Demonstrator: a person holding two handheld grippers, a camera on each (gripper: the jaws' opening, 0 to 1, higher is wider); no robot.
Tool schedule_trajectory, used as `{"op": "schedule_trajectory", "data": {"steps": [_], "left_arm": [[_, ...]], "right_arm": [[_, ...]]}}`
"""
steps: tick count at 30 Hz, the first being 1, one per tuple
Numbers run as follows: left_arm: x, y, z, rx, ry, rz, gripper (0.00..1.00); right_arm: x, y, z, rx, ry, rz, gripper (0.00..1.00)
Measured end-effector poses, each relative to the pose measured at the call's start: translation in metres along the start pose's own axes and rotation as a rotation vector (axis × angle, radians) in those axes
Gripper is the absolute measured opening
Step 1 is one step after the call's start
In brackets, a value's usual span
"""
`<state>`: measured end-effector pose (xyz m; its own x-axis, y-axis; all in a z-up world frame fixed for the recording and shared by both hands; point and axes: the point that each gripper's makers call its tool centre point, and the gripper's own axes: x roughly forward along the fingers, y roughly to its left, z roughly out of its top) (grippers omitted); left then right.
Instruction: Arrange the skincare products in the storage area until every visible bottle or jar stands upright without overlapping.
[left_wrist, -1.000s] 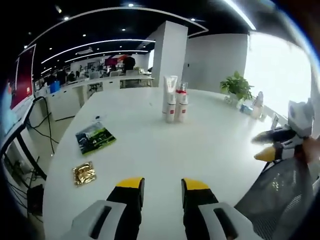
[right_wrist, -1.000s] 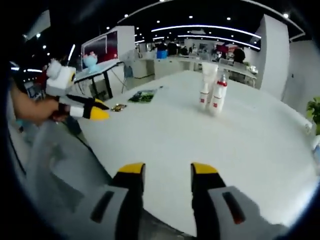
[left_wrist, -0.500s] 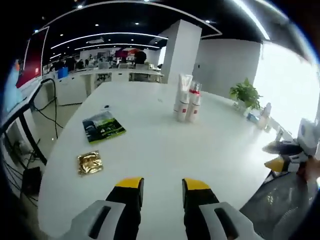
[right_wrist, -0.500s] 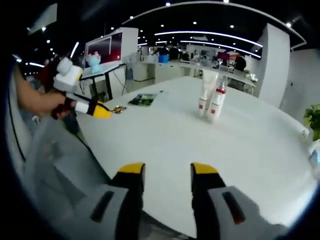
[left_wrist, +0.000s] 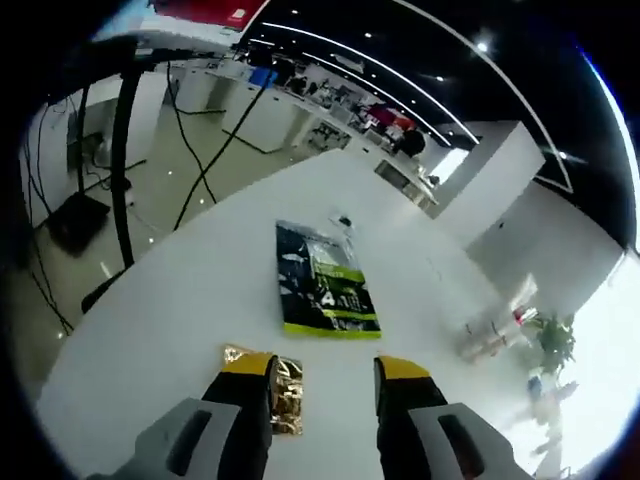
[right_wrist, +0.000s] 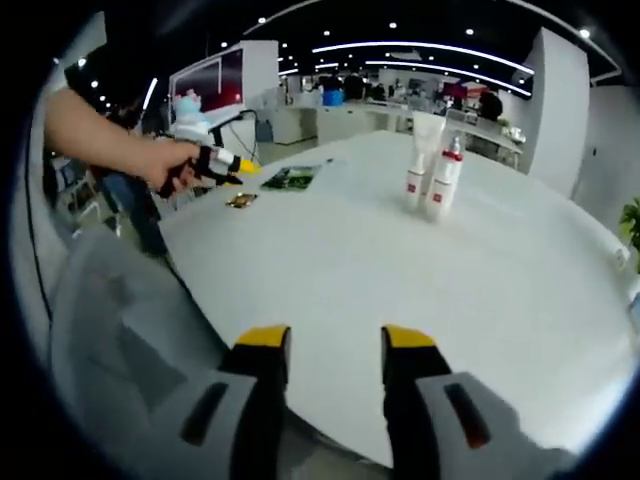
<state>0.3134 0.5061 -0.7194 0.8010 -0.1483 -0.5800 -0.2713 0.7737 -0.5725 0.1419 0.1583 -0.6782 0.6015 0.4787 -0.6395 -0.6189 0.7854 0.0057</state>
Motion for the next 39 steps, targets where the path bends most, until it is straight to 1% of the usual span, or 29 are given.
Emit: {"op": "schedule_trajectory", "data": {"steps": [3, 5, 7, 8, 9, 10, 11, 12, 13, 15, 17, 18, 19, 20, 21, 22, 24, 25, 27, 28, 29, 31, 32, 33, 34, 36, 37, 38, 39], "left_arm": [[0.012, 0.003, 0.001, -0.033, -0.003, 0.018, 0.42], [0.015, 0.004, 0.003, -0.05, -0.006, 0.026, 0.41], [0.025, 0.006, 0.005, -0.105, -0.008, 0.034, 0.39], [0.028, 0.01, 0.003, -0.135, 0.004, 0.046, 0.38], [0.03, 0.011, 0.006, -0.128, -0.007, 0.037, 0.32], [0.031, 0.011, 0.005, -0.197, -0.001, 0.041, 0.29], [0.033, 0.011, 0.009, -0.227, -0.017, 0.037, 0.27], [0.033, 0.01, 0.008, -0.246, -0.012, 0.034, 0.26], [0.036, 0.013, 0.012, -0.273, -0.026, 0.03, 0.26], [0.041, 0.014, 0.014, -0.275, -0.016, 0.03, 0.22], [0.047, 0.015, 0.015, -0.283, -0.016, 0.039, 0.16], [0.05, 0.017, 0.015, -0.283, -0.006, 0.053, 0.1], [0.051, 0.021, 0.011, -0.27, 0.015, 0.084, 0.04], [0.052, 0.025, 0.01, -0.251, 0.026, 0.103, 0.03], [0.055, 0.02, 0.015, -0.259, 0.005, 0.075, 0.02], [0.057, 0.02, 0.015, -0.27, 0.008, 0.089, 0.02], [0.059, 0.015, 0.016, -0.237, 0.019, 0.093, 0.01], [0.06, 0.014, 0.016, -0.238, 0.032, 0.091, 0.01], [0.062, 0.013, 0.015, -0.245, 0.048, 0.077, 0.0], [0.06, 0.01, 0.011, -0.286, 0.069, 0.059, 0.0], [0.06, 0.01, 0.01, -0.294, 0.072, 0.054, 0.0], [0.056, 0.004, 0.009, -0.353, 0.071, 0.009, 0.0], [0.052, -0.001, 0.01, -0.391, 0.062, -0.022, 0.0], [0.047, -0.01, 0.01, -0.452, 0.065, -0.073, 0.0], [0.044, -0.014, 0.009, -0.479, 0.073, -0.101, 0.0], [0.035, -0.013, 0.002, -0.444, 0.097, -0.091, 0.0], [0.031, -0.016, -0.002, -0.469, 0.11, -0.109, 0.0], [0.026, -0.022, -0.004, -0.503, 0.117, -0.141, 0.0], [0.019, -0.024, -0.005, -0.537, 0.122, -0.161, 0.0]], "right_arm": [[0.001, 0.004, -0.003, -0.01, 0.015, 0.021, 0.37], [0.001, 0.005, -0.003, -0.008, 0.016, 0.024, 0.37], [0.0, 0.003, -0.002, 0.012, 0.009, 0.024, 0.37], [0.0, 0.001, -0.003, 0.02, 0.009, 0.024, 0.37], [0.0, 0.001, -0.003, 0.03, 0.013, 0.024, 0.37], [0.0, 0.002, -0.004, 0.025, 0.014, 0.025, 0.37], [-0.001, 0.005, -0.004, -0.007, 0.013, 0.033, 0.37], [0.0, 0.009, -0.004, -0.021, 0.016, 0.043, 0.37], [0.0, 0.012, -0.005, -0.03, 0.021, 0.053, 0.37], [0.001, 0.019, -0.007, -0.063, 0.028, 0.069, 0.37], [0.001, 0.018, -0.007, -0.062, 0.032, 0.069, 0.37], [0.001, 0.015, -0.008, -0.052, 0.037, 0.065, 0.37], [0.001, 0.012, -0.009, -0.041, 0.041, 0.056, 0.37], [0.001, 0.009, -0.01, -0.03, 0.044, 0.049, 0.37], [0.001, 0.006, -0.01, -0.019, 0.047, 0.041, 0.37], [0.001, 0.005, -0.011, -0.016, 0.048, 0.039, 0.37], [0.002, 0.006, -0.012, -0.017, 0.054, 0.039, 0.37], [0.002, 0.007, -0.013, -0.021, 0.06, 0.041, 0.37], [0.003, 0.008, -0.014, -0.033, 0.065, 0.044, 0.36], [0.003, 0.008, -0.014, -0.035, 0.068, 0.046, 0.36], [0.003, 0.008, -0.013, -0.034, 0.067, 0.047, 0.36], [0.002, 0.006, -0.011, -0.029, 0.063, 0.046, 0.36], [0.002, 0.005, -0.008, -0.015, 0.054, 0.044, 0.36], [0.003, 0.004, -0.007, -0.008, 0.052, 0.047, 0.36], [0.004, 0.004, -0.009, 0.001, 0.062, 0.051, 0.36], [0.006, 0.004, -0.013, -0.005, 0.083, 0.049, 0.36], [0.007, 0.006, -0.013, -0.011, 0.086, 0.055, 0.36], [0.007, 0.007, -0.011, -0.01, 0.082, 0.061, 0.36], [0.009, 0.01, -0.007, 0.002, 0.065, 0.072, 0.36]]}}
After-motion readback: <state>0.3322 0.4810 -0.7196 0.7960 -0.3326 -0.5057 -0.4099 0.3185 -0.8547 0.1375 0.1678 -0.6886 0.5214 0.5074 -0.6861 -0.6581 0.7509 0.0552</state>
